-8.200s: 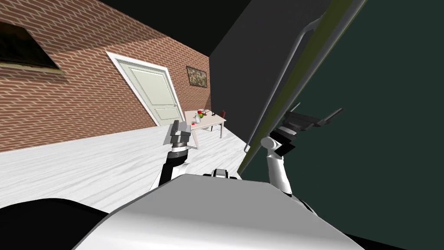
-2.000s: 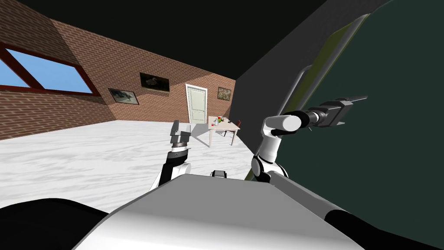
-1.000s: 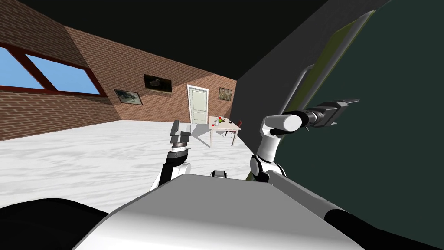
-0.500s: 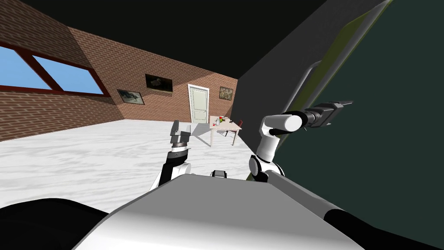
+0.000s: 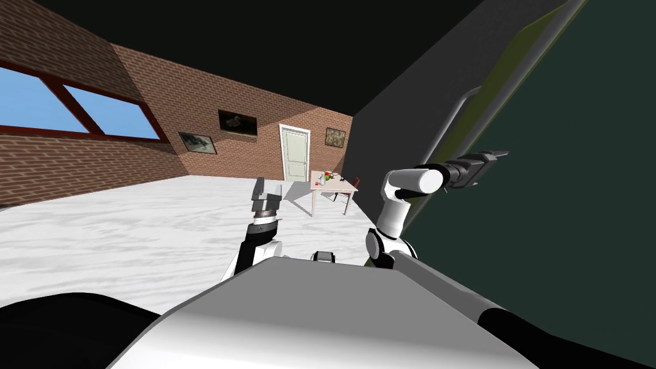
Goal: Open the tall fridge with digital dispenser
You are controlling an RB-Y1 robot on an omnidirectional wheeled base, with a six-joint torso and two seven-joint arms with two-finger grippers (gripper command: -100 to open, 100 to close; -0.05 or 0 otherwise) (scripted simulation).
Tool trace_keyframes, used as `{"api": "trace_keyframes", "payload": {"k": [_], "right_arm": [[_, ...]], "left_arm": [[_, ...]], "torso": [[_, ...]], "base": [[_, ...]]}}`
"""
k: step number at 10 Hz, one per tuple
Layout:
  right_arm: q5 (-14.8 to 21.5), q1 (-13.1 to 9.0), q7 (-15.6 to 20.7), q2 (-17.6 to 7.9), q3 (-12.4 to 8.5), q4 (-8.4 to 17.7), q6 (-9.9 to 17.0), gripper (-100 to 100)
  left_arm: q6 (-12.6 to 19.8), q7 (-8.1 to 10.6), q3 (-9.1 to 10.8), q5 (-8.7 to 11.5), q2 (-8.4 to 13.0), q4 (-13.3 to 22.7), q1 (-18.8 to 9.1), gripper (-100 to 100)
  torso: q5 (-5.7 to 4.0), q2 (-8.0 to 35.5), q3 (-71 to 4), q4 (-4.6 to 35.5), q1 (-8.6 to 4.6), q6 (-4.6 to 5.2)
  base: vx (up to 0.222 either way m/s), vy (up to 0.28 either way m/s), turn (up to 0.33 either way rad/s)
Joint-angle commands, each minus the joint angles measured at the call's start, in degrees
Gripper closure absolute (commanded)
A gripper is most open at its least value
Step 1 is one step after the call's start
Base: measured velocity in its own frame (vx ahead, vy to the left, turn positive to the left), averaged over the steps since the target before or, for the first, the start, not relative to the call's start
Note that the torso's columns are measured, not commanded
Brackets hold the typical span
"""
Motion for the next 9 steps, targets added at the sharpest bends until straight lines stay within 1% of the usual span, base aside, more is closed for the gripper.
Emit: {"api": "trace_keyframes", "payload": {"k": [1,3,5,6,7,8,9], "right_arm": [[-2.59,-0.35,-0.16,3.32,-0.1,1.05,-0.3,-100],[-2.59,-0.35,-0.16,3.32,-0.1,1.05,-0.3,-100],[-3.25,-0.64,-0.15,6.1,-0.11,0.89,-0.64,-100],[-3.37,-0.7,-0.15,6.88,-0.12,0.86,-0.7,-100],[-2.58,-0.83,-0.24,6.26,0.63,0.13,-0.28,-100],[0.26,-0.28,2.48,3.52,3.08,3.1,2.71,-100],[1.4,-0.28,2.94,1.59,3.08,5.7,4.38,-100]], "left_arm": [[0.0,0.0,0.0,0.0,0.0,0.0,0.0,0],[0.0,0.0,0.0,0.0,0.0,0.0,0.0,0],[0.0,0.0,0.0,0.0,0.0,0.0,0.01,0],[-0.01,0.0,0.01,0.0,0.01,-0.01,0.02,0],[-0.01,0.0,0.01,0.0,0.01,-0.01,0.03,0],[-0.01,0.0,0.01,0.0,0.01,-0.01,0.03,0],[-0.01,0.0,0.0,0.0,-0.01,-0.01,0.05,0]], "torso": [[0.0,-0.01,0.02,0.01,0.03,0.06],[0.08,0.25,0.22,0.13,0.12,0.17],[0.19,0.49,0.41,0.26,0.32,0.33],[0.36,1.12,0.91,0.57,0.63,0.69],[0.54,2.2,1.73,1.04,0.98,1.22],[0.92,3.54,2.63,1.67,1.57,1.54],[1.37,4.1,3.04,2.05,2.56,1.73]], "base": [[0.018,0.002,0.051],[0.01,-0.011,0.011],[0.015,-0.004,0.062],[0.047,-0.038,0.099],[0.031,-0.006,0.055],[0.187,0.2,-0.21],[0.218,0.25,-0.206]]}}
